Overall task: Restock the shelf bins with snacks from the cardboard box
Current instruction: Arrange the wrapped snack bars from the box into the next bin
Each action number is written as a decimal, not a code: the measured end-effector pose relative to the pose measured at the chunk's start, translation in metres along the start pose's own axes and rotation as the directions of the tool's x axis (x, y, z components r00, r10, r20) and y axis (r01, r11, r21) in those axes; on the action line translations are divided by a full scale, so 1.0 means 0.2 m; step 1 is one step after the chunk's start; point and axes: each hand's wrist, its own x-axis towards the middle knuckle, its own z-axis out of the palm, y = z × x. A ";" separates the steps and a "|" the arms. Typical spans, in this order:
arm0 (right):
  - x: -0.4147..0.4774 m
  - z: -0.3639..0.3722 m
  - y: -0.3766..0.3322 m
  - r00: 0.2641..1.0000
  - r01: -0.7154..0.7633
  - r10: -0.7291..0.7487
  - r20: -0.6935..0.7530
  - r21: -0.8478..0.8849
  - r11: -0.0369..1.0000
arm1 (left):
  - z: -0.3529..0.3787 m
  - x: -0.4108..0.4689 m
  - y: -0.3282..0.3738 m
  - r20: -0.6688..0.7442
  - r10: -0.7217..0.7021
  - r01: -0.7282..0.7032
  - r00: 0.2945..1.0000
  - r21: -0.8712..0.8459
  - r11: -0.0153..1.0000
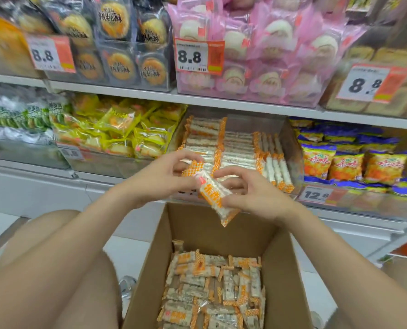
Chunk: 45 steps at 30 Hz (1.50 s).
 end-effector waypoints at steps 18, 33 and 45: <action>0.59 -0.30 0.13 0.953 -0.042 -0.202 -0.224 -0.761 0.647 | -0.08 0.93 -0.17 -0.187 0.187 0.071 0.964 0.863 0.500; 0.66 -0.28 0.10 0.896 -0.159 -0.190 -0.401 -0.690 0.706 | -0.06 0.93 -0.06 -0.321 0.341 0.158 0.884 0.890 0.429; 0.84 -0.14 0.11 0.904 -0.022 -0.252 -0.345 -0.627 0.779 | -0.05 0.81 -0.14 -0.196 0.170 0.066 0.966 0.820 0.569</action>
